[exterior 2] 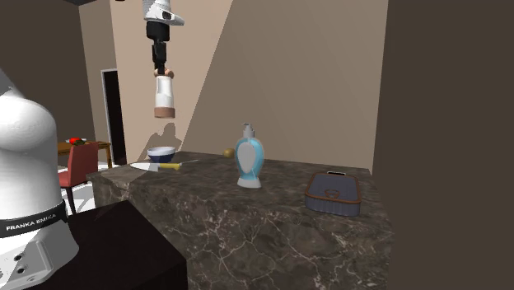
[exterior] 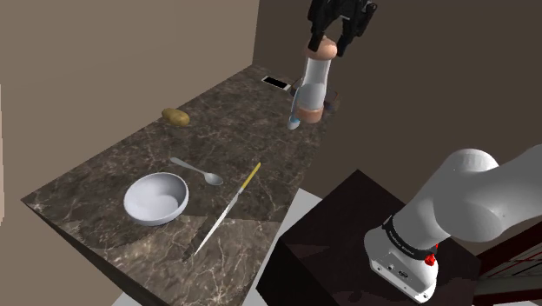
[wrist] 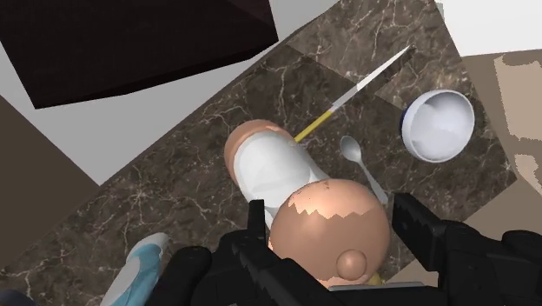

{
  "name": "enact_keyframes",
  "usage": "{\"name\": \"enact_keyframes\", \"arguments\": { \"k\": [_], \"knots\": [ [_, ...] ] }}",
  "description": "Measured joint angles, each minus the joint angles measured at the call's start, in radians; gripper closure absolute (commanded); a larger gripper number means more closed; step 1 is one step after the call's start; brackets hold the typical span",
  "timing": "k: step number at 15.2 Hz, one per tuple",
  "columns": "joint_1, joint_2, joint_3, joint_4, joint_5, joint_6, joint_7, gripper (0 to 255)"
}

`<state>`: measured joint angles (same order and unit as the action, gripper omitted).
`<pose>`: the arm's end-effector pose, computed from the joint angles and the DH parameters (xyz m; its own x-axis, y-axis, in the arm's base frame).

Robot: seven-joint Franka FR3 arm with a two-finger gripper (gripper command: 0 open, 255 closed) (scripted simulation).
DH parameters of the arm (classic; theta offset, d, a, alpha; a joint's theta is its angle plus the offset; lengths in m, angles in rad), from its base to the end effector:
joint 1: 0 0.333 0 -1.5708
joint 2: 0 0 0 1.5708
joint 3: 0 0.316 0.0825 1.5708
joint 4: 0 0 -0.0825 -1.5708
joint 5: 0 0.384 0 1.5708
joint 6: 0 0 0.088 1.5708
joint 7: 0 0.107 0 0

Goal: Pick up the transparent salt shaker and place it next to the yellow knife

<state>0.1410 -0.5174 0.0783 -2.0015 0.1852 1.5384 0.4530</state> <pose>0.3695 0.1121 0.6622 0.9734 -0.2287 -0.0157 -0.2283 -0.9613 -0.1540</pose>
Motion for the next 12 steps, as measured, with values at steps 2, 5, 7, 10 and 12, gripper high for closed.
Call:
{"name": "enact_keyframes", "arguments": {
  "k": [2, 5, 7, 10, 12],
  "knots": [
    [0.016, -0.021, 0.04, -0.026, 0.019, 0.014, 0.049, 255],
    [0.037, -0.018, 0.102, -0.016, 0.045, 0.023, 0.127, 255],
    [0.05, -0.021, 0.138, -0.015, 0.06, 0.028, 0.171, 255],
    [0.066, -0.001, 0.195, 0.004, 0.078, 0.044, 0.24, 255],
    [0.078, 0.013, 0.238, 0.025, 0.09, 0.049, 0.293, 255]
  ]
}}
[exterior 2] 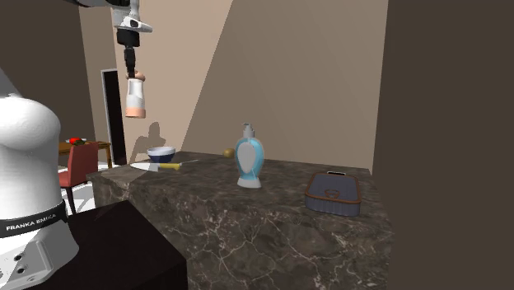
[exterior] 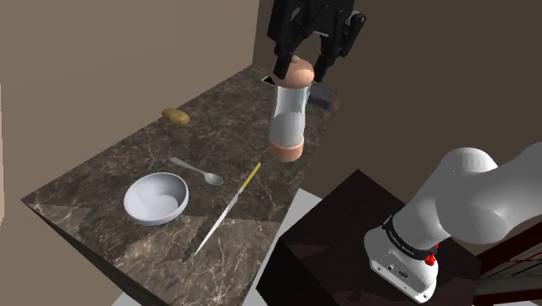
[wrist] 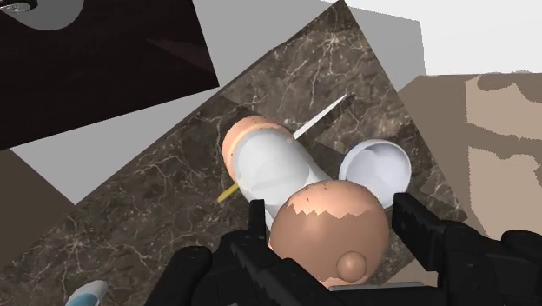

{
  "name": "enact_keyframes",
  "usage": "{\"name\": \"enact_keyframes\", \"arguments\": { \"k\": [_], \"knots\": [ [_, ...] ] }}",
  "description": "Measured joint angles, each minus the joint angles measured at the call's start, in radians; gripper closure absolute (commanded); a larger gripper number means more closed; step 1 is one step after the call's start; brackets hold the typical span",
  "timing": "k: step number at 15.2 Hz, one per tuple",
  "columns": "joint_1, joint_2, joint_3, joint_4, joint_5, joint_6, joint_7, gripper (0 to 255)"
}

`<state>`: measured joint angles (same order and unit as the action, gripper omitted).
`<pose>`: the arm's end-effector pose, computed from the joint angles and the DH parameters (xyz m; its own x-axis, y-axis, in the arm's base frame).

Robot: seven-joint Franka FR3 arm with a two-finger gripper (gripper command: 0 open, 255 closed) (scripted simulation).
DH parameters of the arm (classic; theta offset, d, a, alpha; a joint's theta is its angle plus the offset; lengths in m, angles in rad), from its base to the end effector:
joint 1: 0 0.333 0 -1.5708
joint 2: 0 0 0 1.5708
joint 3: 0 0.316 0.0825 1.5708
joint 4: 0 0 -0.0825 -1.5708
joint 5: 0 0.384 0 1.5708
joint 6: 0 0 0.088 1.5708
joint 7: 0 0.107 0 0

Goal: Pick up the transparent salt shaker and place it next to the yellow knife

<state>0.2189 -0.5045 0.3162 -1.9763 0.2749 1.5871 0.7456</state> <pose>0.3138 0.2603 0.6608 0.9733 -0.2290 -0.0151 -0.2286 -0.9614 -0.1533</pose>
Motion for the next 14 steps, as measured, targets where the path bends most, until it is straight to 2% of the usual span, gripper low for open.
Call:
{"name": "enact_keyframes", "arguments": {
  "k": [8, 14],
  "knots": [
    [0.033, 0.107, 0.18, 0.106, 0.012, 0.047, 0.211, 255],
    [0.05, 0.233, 0.328, 0.228, -0.034, 0.076, 0.386, 255]
  ]
}}
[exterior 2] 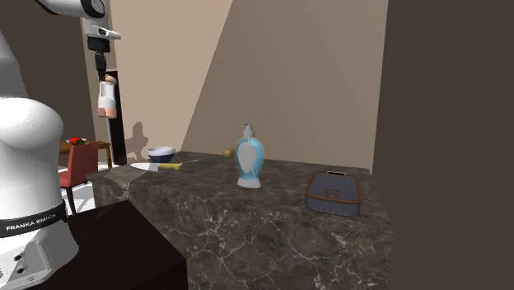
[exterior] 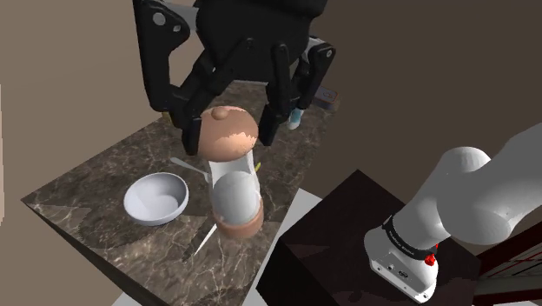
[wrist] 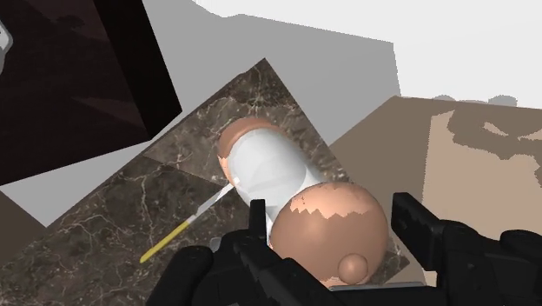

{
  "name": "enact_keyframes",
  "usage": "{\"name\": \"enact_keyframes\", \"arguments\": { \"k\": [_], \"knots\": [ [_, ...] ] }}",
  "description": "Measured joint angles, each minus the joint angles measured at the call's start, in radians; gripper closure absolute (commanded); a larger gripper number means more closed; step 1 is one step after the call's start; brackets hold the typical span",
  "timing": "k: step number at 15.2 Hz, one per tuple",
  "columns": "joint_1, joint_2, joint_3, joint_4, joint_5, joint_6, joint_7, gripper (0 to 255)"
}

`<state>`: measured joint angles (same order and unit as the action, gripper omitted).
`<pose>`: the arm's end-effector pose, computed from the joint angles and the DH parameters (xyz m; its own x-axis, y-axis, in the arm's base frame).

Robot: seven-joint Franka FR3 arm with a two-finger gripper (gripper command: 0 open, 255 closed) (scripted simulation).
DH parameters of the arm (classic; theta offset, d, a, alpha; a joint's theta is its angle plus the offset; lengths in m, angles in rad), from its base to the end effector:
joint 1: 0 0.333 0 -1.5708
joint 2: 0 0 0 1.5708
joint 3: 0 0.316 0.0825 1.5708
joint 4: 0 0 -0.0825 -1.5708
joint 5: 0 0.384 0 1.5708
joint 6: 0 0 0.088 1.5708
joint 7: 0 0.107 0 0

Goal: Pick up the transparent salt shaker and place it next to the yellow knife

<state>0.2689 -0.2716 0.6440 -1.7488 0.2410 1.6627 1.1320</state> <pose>0.2487 0.4331 0.6579 0.9733 -0.2291 -0.0155 -0.2287 -0.9614 -0.1529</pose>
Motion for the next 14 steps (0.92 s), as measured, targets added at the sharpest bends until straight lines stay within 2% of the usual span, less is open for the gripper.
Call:
{"name": "enact_keyframes", "arguments": {
  "k": [14],
  "knots": [
    [0.015, -0.029, 0.017, -0.206, 0.027, 0.182, -0.018, 255]
  ]
}}
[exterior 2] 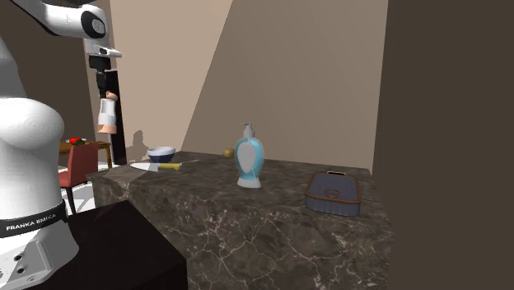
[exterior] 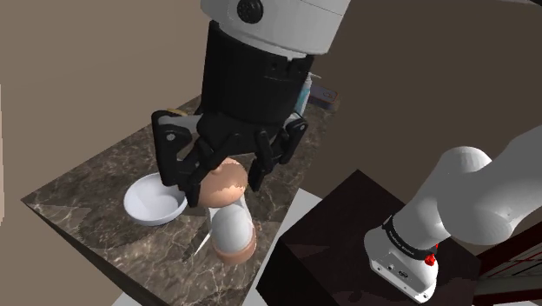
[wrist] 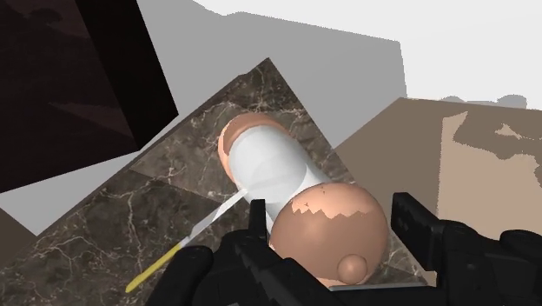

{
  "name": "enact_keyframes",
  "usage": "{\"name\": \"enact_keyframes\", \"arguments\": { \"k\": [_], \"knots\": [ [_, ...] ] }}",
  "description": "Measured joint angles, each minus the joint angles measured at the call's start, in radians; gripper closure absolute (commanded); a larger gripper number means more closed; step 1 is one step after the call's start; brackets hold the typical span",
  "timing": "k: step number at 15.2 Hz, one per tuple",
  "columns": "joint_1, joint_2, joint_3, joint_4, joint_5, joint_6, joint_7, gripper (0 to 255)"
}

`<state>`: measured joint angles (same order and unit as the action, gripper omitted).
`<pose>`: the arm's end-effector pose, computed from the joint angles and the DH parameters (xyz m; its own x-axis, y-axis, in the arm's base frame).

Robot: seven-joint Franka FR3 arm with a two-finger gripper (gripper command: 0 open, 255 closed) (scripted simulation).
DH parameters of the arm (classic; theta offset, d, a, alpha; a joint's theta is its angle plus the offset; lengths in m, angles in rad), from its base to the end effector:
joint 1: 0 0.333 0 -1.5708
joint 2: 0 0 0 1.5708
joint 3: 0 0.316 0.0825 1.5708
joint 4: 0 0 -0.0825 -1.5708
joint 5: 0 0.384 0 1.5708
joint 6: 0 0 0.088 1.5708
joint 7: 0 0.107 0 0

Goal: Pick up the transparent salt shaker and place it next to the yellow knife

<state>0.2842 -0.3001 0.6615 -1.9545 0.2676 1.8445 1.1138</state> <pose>0.2463 0.4388 0.5859 0.9730 -0.2303 -0.0161 -0.2300 -0.9610 -0.1535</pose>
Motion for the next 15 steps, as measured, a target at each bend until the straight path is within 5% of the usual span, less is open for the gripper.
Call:
{"name": "enact_keyframes", "arguments": {
  "k": [15],
  "knots": [
    [0.009, 0.014, 0.029, -0.188, 0.015, 0.2, -0.018, 255]
  ]
}}
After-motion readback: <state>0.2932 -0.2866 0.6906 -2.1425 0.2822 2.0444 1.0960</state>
